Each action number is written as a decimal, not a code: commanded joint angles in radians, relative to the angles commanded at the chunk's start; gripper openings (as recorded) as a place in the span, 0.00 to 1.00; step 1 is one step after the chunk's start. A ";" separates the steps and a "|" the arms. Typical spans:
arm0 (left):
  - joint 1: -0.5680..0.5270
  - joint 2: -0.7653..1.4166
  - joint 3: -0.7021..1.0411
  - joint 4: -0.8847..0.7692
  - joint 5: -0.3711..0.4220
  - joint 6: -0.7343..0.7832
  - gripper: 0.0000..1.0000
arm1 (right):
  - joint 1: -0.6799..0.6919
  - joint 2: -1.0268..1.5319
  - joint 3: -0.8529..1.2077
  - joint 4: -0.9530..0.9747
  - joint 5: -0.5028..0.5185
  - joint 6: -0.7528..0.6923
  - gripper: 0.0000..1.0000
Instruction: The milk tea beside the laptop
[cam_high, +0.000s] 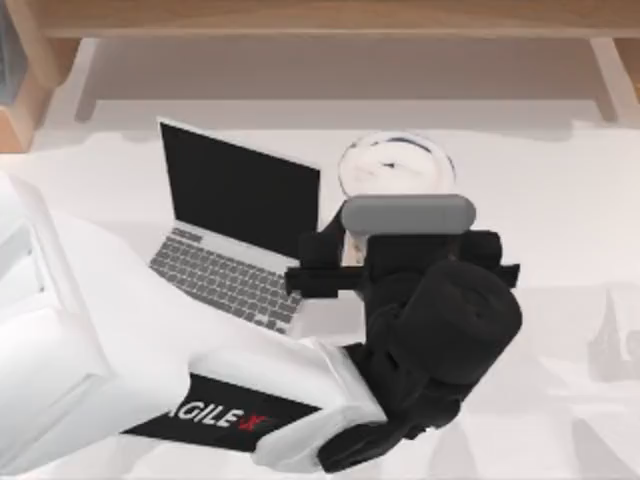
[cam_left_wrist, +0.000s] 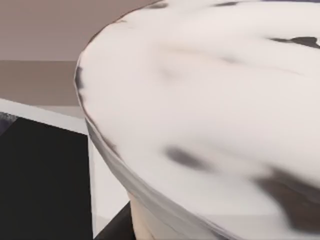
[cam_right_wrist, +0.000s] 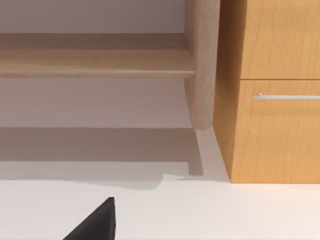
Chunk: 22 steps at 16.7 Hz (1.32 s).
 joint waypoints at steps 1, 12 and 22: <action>0.000 -0.001 0.001 0.003 0.001 -0.001 0.00 | 0.000 0.000 0.000 0.000 0.000 0.000 1.00; 0.002 0.007 0.019 0.094 -0.010 0.012 0.00 | 0.000 0.000 0.000 0.000 0.000 0.000 1.00; -0.005 0.096 -0.028 0.116 0.000 -0.002 0.00 | 0.000 0.000 0.000 0.000 0.000 0.000 1.00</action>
